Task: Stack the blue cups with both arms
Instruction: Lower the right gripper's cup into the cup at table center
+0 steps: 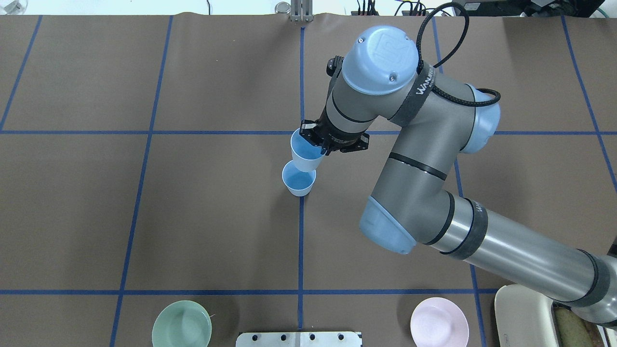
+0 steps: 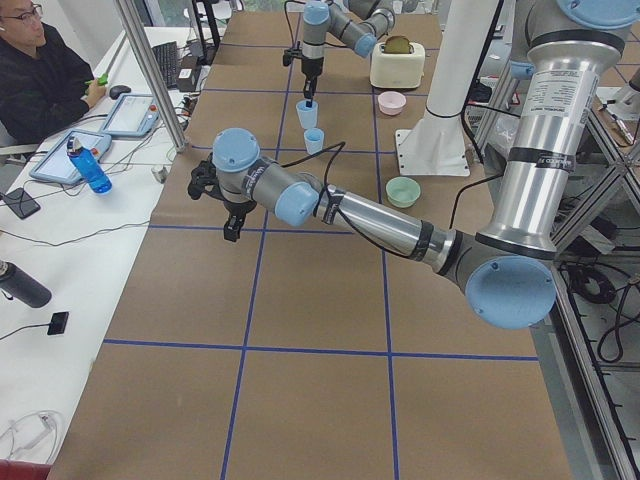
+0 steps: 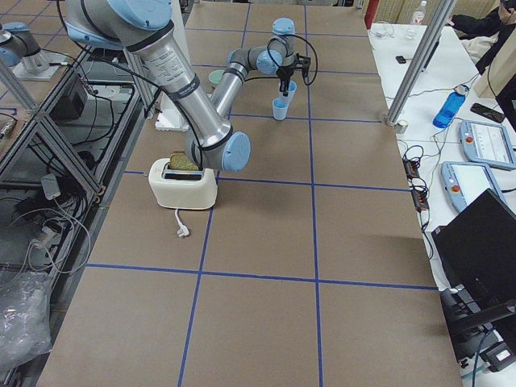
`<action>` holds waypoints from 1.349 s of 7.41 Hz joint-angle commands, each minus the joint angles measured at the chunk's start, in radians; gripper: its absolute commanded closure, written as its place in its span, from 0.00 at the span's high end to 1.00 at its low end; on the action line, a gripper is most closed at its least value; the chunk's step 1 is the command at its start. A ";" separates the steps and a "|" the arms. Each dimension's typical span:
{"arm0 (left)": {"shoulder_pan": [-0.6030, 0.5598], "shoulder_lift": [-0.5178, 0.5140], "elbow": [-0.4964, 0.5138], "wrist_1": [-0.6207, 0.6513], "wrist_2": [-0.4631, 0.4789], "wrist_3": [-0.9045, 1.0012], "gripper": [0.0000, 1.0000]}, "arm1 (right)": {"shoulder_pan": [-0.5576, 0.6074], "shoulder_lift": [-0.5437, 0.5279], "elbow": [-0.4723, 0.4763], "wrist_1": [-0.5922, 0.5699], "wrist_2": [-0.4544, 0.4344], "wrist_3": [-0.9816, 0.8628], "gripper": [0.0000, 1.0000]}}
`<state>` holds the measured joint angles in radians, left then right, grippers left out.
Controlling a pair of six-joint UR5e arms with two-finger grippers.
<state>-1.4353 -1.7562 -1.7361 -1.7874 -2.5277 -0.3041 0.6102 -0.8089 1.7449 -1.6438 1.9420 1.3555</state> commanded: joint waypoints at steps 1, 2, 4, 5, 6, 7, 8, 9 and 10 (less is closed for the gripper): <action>-0.001 0.006 0.000 -0.001 -0.002 0.000 0.98 | -0.026 0.013 -0.022 0.001 -0.037 0.011 0.00; -0.001 0.007 0.000 -0.001 -0.002 0.000 0.98 | -0.030 0.014 -0.027 0.001 -0.040 0.013 0.00; -0.001 0.007 0.000 -0.001 -0.002 0.000 0.98 | -0.049 0.014 -0.028 0.001 -0.060 0.014 0.00; -0.001 0.007 0.000 -0.001 -0.002 0.000 0.98 | -0.055 0.014 -0.028 0.001 -0.063 0.025 0.00; -0.001 0.007 0.000 -0.001 -0.002 0.000 0.98 | -0.059 0.013 -0.027 0.001 -0.064 0.025 0.00; -0.001 0.007 0.000 -0.001 -0.002 0.000 0.98 | -0.061 0.008 -0.022 0.002 -0.074 0.027 0.00; -0.001 0.007 0.000 -0.001 -0.002 0.000 0.98 | -0.064 0.007 -0.024 0.002 -0.078 0.027 0.00; -0.001 0.007 0.000 -0.001 -0.002 0.000 0.98 | -0.067 0.005 -0.024 0.002 -0.078 0.027 0.00; 0.001 0.009 0.000 -0.001 -0.002 0.000 0.98 | -0.070 0.005 -0.025 0.004 -0.078 0.025 0.00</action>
<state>-1.4356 -1.7483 -1.7365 -1.7886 -2.5295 -0.3037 0.5440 -0.8028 1.7210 -1.6411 1.8648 1.3817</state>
